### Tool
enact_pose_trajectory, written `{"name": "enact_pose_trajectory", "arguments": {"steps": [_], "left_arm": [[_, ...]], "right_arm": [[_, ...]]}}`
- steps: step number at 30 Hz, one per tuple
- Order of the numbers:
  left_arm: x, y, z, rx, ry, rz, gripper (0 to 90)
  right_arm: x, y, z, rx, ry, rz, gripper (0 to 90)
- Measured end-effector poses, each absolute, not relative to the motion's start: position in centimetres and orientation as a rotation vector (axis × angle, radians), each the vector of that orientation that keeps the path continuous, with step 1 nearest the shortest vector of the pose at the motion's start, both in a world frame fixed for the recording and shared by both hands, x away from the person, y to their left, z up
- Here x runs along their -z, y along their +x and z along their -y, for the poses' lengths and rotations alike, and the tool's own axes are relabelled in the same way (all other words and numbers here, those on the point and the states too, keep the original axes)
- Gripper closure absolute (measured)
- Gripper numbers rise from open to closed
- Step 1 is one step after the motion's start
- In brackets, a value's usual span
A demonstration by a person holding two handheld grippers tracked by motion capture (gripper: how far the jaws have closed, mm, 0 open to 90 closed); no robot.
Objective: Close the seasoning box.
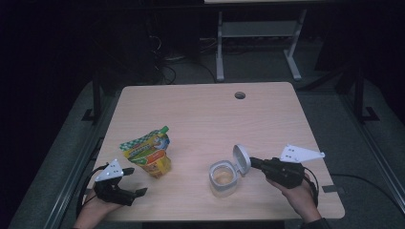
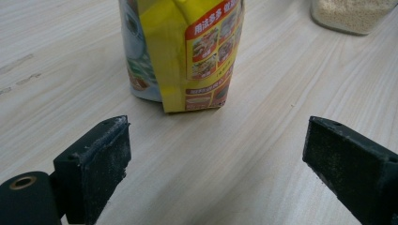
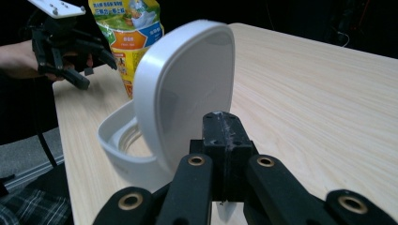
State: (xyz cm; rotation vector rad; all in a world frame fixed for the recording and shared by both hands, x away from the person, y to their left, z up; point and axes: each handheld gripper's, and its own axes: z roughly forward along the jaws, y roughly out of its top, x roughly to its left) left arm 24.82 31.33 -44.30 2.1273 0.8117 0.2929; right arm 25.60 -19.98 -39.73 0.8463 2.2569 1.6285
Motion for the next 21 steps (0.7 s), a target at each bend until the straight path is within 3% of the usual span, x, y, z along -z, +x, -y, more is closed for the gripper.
{"name": "enact_pose_trajectory", "arguments": {"steps": [21], "left_arm": [[44.4,24.9,-31.1,-0.281,2.126,-0.814,7.8]], "right_arm": [[39.1,25.4,16.7,-1.653,0.739,-2.316,90.0]]}}
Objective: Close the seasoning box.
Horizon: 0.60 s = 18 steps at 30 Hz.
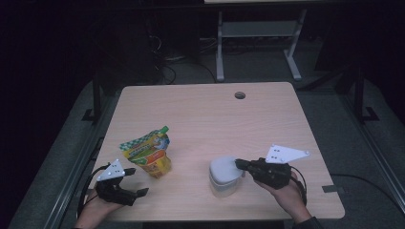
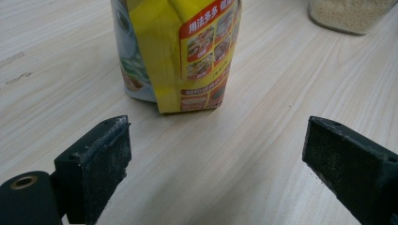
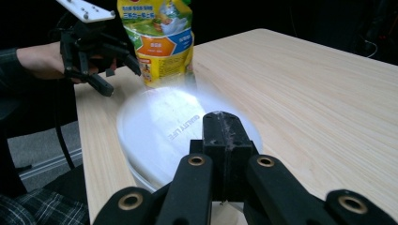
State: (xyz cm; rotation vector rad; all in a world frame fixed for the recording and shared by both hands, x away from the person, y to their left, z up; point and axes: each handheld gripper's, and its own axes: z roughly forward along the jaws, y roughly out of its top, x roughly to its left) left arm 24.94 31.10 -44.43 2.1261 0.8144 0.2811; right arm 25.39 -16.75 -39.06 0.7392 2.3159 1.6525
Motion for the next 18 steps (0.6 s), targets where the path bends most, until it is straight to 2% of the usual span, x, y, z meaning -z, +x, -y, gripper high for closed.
{"name": "enact_pose_trajectory", "arguments": {"steps": [5,9,12,13,14,15,16,18], "left_arm": [[44.4,24.9,-31.1,-0.283,2.119,-0.822,7.8],[44.4,24.9,-31.3,-0.281,2.128,-0.824,7.7],[44.4,24.7,-31.4,-0.278,2.127,-0.826,7.8],[44.3,24.7,-31.5,-0.279,2.131,-0.823,7.8],[44.4,24.6,-31.5,-0.281,2.126,-0.824,7.8],[44.4,24.6,-31.6,-0.284,2.124,-0.824,7.8],[44.4,24.6,-31.6,-0.283,2.119,-0.826,7.8],[44.4,24.5,-31.7,-0.281,2.118,-0.828,7.8]], "right_arm": [[38.8,25.3,16.8,-1.647,0.729,-2.294,90.0],[38.8,25.6,17.5,-1.611,0.770,-2.273,85.4],[38.8,25.8,18.1,-1.586,0.819,-2.250,77.9],[38.8,25.9,18.5,-1.576,0.842,-2.231,71.3],[38.8,25.9,18.5,-1.576,0.842,-2.231,71.3],[38.8,26.0,19.0,-1.563,0.864,-2.212,66.2],[38.8,26.0,19.0,-1.563,0.864,-2.212,66.2],[38.9,26.1,19.5,-1.553,0.894,-2.193,60.8]]}}
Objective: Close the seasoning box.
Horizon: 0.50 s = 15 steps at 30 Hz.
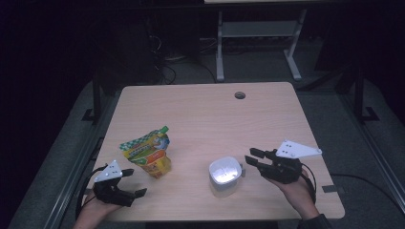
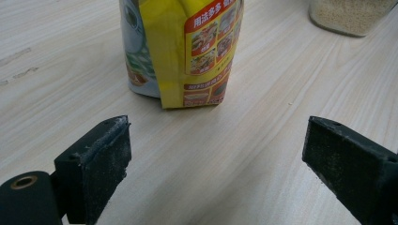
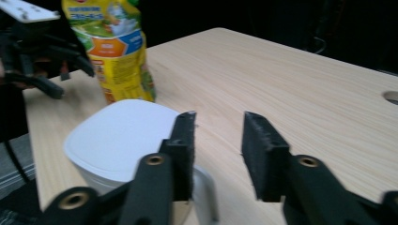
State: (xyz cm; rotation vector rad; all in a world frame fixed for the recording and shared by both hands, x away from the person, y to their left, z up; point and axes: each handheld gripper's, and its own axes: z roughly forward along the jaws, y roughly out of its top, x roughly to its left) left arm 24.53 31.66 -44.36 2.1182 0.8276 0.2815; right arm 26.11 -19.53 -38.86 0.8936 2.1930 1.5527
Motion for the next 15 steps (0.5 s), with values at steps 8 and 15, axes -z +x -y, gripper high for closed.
{"name": "enact_pose_trajectory", "arguments": {"steps": [8,15], "left_arm": [[44.5,24.4,-31.7,-0.281,2.115,-0.823,7.8],[44.5,24.5,-31.7,-0.280,2.109,-0.819,7.8]], "right_arm": [[39.8,26.2,21.6,-1.483,0.970,-2.156,48.4],[41.2,26.1,23.3,-1.425,1.032,-2.154,40.1]]}}
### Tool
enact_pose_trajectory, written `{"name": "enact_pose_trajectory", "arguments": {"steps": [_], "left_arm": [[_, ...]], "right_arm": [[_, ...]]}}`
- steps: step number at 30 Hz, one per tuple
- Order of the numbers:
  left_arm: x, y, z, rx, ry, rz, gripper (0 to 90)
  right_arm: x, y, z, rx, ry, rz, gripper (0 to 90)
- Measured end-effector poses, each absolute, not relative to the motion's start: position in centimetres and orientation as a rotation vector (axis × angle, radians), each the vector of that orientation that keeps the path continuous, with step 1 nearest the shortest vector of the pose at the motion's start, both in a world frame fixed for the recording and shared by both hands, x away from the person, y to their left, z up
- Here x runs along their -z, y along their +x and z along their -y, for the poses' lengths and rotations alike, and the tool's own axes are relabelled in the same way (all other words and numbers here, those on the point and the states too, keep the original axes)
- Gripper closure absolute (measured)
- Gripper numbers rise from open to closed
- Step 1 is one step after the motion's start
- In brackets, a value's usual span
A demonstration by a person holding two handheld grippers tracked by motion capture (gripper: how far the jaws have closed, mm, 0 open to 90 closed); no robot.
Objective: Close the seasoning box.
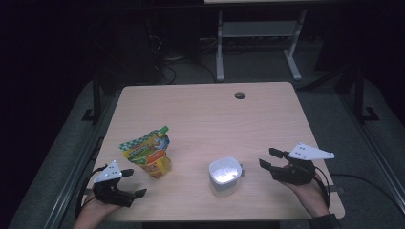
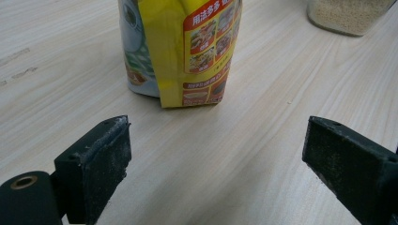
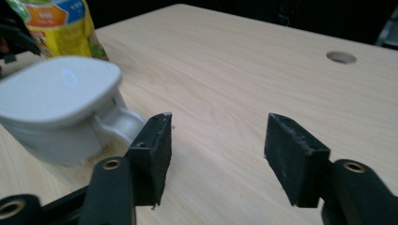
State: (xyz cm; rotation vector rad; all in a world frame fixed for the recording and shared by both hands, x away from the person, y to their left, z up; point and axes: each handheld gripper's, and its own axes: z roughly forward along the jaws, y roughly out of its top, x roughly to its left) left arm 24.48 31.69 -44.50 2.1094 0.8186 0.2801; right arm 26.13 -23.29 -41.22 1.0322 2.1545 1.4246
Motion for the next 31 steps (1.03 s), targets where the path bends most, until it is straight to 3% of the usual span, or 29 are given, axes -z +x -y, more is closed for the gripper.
{"name": "enact_pose_trajectory", "arguments": {"steps": [23,31], "left_arm": [[44.8,24.7,-31.5,-0.283,2.073,-0.833,7.9],[44.8,24.9,-31.4,-0.281,2.077,-0.833,7.9]], "right_arm": [[46.1,26.0,24.2,-1.227,1.094,-2.182,18.2],[46.2,26.0,24.3,-1.213,1.097,-2.178,15.9]]}}
